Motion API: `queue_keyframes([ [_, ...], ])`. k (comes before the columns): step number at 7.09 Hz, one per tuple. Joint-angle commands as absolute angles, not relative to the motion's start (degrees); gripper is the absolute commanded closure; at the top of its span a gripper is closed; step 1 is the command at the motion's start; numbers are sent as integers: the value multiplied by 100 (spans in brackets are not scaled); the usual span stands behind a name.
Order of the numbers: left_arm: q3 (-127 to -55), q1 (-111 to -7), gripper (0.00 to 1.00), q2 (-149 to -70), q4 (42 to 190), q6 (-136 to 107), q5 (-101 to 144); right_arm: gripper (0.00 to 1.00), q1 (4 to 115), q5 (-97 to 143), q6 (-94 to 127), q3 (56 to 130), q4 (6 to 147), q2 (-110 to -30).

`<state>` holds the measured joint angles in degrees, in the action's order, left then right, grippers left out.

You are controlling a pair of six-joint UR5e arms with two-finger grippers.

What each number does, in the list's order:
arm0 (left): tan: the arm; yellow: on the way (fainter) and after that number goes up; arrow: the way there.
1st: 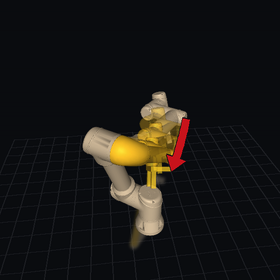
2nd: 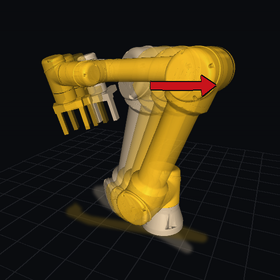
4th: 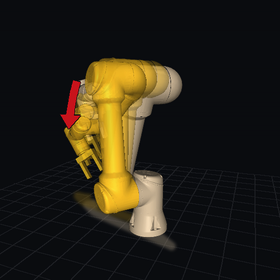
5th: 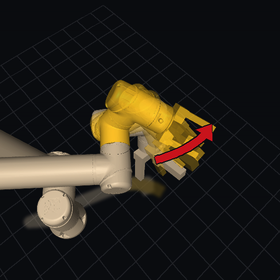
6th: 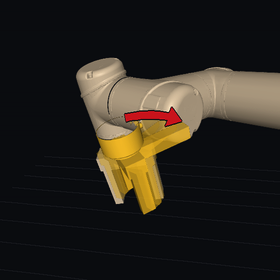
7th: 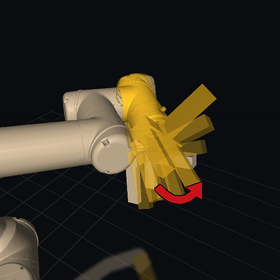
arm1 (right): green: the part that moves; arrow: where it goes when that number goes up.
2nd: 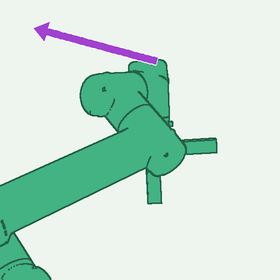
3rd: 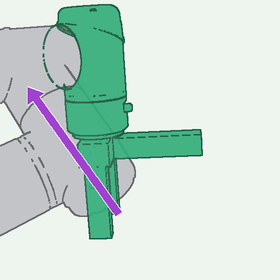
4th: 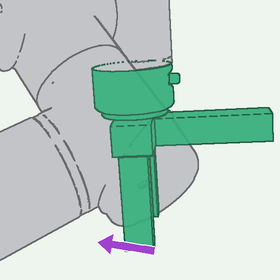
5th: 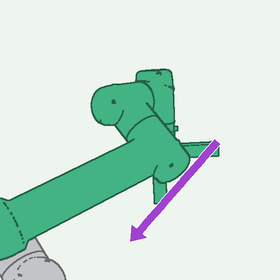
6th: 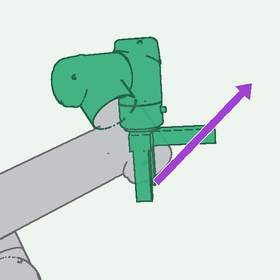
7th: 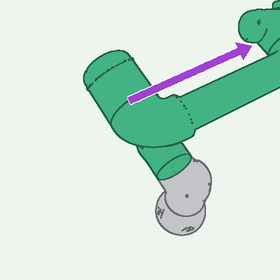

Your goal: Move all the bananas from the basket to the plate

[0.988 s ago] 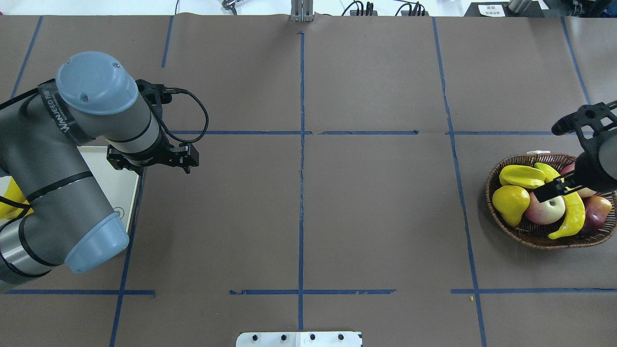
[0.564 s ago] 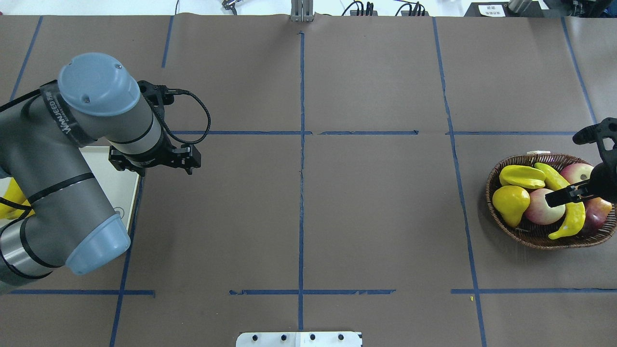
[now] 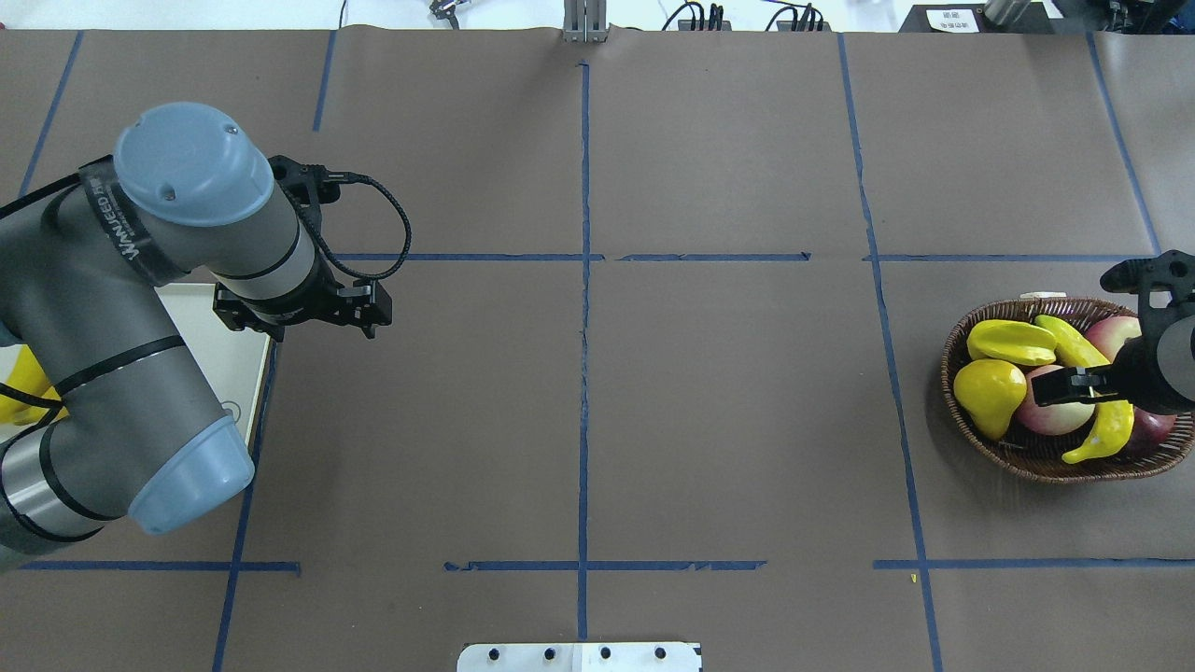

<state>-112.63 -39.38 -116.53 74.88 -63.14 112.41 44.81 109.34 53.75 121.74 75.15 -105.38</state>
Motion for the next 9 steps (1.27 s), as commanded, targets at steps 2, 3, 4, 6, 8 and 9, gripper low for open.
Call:
queue_keyframes([
  [2, -11259, -3876, 0, -11646, 7488, -6311, 11232, 1, 4368, 10811, 5441, 12164, 7515, -10547],
  [3, -11259, -3876, 0, -11646, 7488, -6311, 11232, 1, 4342, 10811, 5423, 12129, 7515, -10556],
  [4, -11259, -3876, 0, -11646, 7488, -6311, 11232, 1, 4316, 10802, 5423, 12094, 7515, -10564],
  [6, -11259, -3876, 0, -11646, 7488, -6311, 11224, 1, 4184, 10470, 5396, 12041, 7593, -10582],
  [8, -11259, -3876, 0, -11646, 7488, -6311, 11224, 1, 4149, 10328, 5396, 12041, 7611, -10783],
  [9, -11259, -3876, 0, -11646, 7488, -6311, 11224, 1, 4018, 10110, 5396, 12041, 7620, -10854],
])
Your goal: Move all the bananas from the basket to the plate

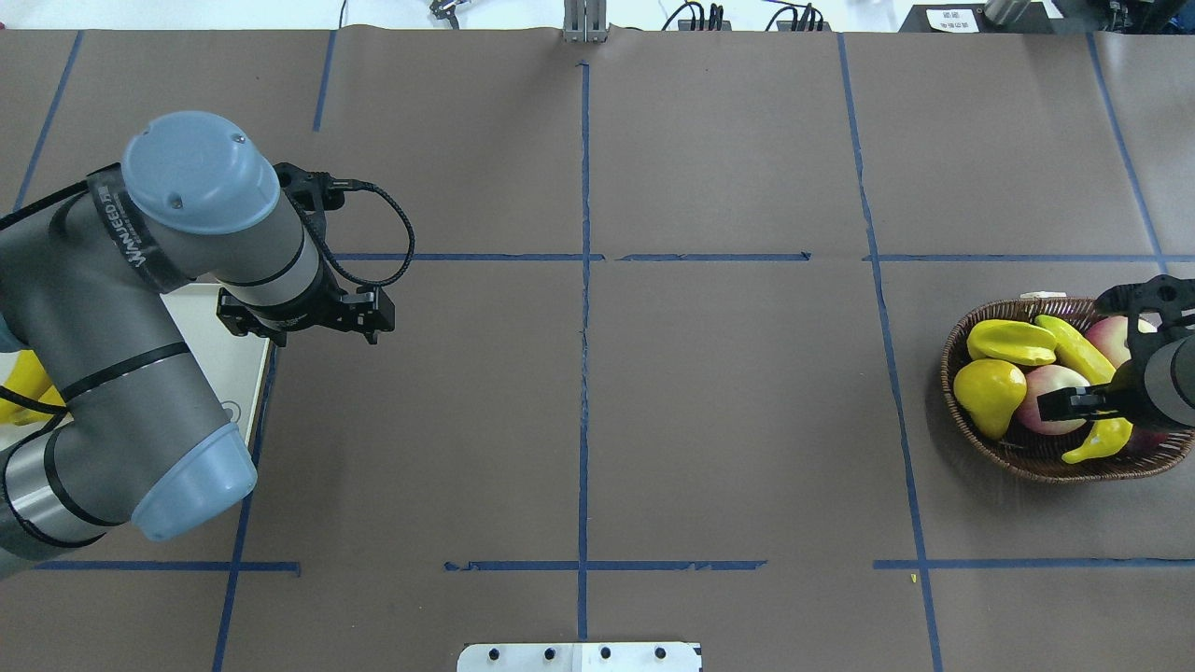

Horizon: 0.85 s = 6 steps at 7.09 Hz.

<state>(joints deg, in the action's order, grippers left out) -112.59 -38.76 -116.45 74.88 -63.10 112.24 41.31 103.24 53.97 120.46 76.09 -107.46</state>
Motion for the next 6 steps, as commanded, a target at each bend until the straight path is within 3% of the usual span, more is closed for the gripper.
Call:
queue_keyframes([
  [1, -11259, -3876, 0, -11646, 7488, -6311, 11224, 1, 3921, 10099, 5405, 12032, 7620, -10846],
  [6, -11259, -3876, 0, -11637, 7488, -6311, 11224, 7, 3560, 9870, 5432, 11971, 8077, -10793],
])
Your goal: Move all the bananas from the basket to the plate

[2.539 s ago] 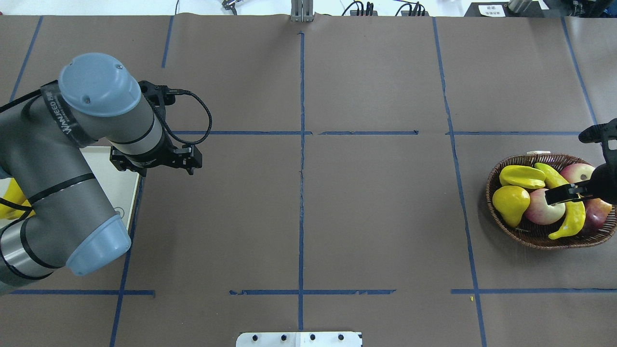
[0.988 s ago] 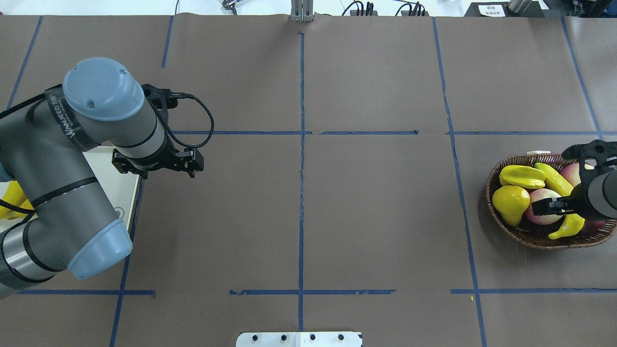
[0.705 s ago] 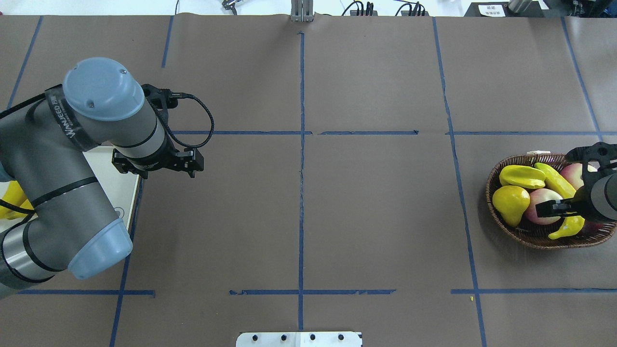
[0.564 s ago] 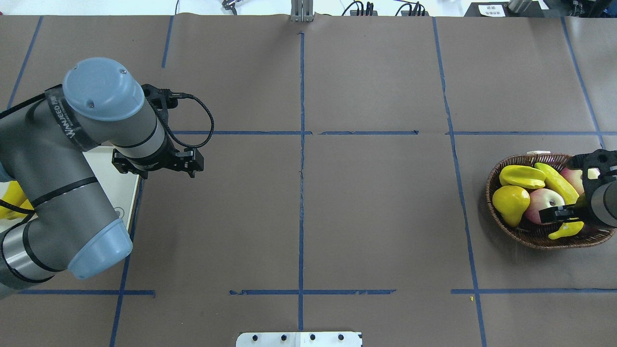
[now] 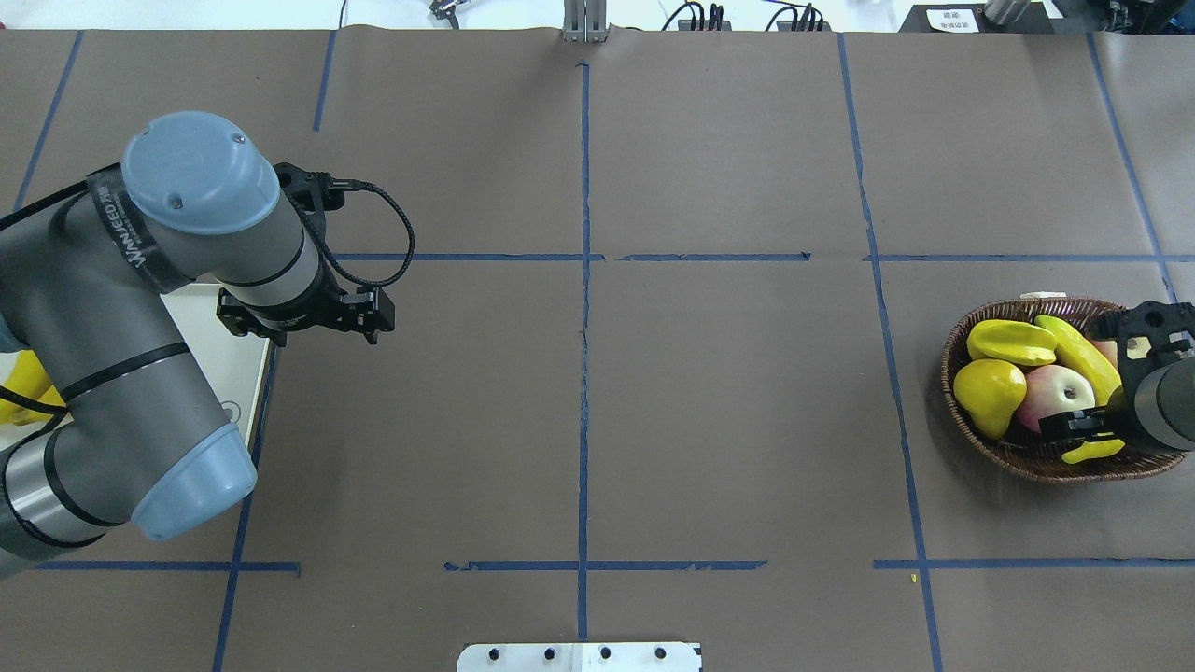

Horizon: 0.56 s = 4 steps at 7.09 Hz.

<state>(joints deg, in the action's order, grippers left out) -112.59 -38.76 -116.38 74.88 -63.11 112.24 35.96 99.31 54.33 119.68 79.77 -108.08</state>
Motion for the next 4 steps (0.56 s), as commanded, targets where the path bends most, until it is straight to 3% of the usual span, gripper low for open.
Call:
queue_keyframes([
  [1, -11259, -3876, 0, -11645, 7488, -6311, 11224, 10, 3438, 9835, 5432, 11953, 8086, -10802],
  [4, -11259, -3876, 0, -11645, 7488, -6311, 11224, 21, 3393, 9694, 5432, 11953, 8525, -10573],
])
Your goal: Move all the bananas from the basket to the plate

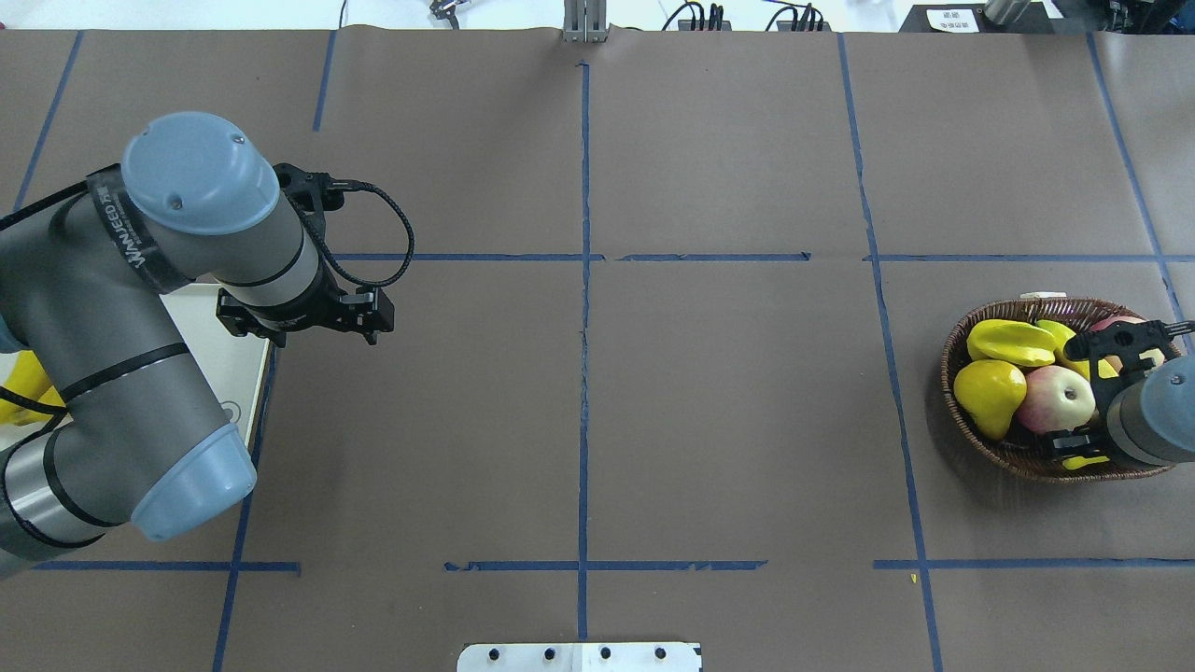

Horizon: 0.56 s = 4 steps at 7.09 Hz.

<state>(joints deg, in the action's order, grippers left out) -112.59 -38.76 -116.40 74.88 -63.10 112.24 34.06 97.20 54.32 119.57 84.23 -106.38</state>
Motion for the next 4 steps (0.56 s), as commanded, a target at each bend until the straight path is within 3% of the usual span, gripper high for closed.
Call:
queue_keyframes([
  [1, -11259, -3876, 0, -11646, 7488, -6311, 11224, 23, 3401, 9677, 5423, 11953, 8551, -10582],
  [4, -11268, -3876, 0, -11646, 7488, -6319, 11215, 23, 3393, 9493, 5414, 11979, 8893, -10582],
])
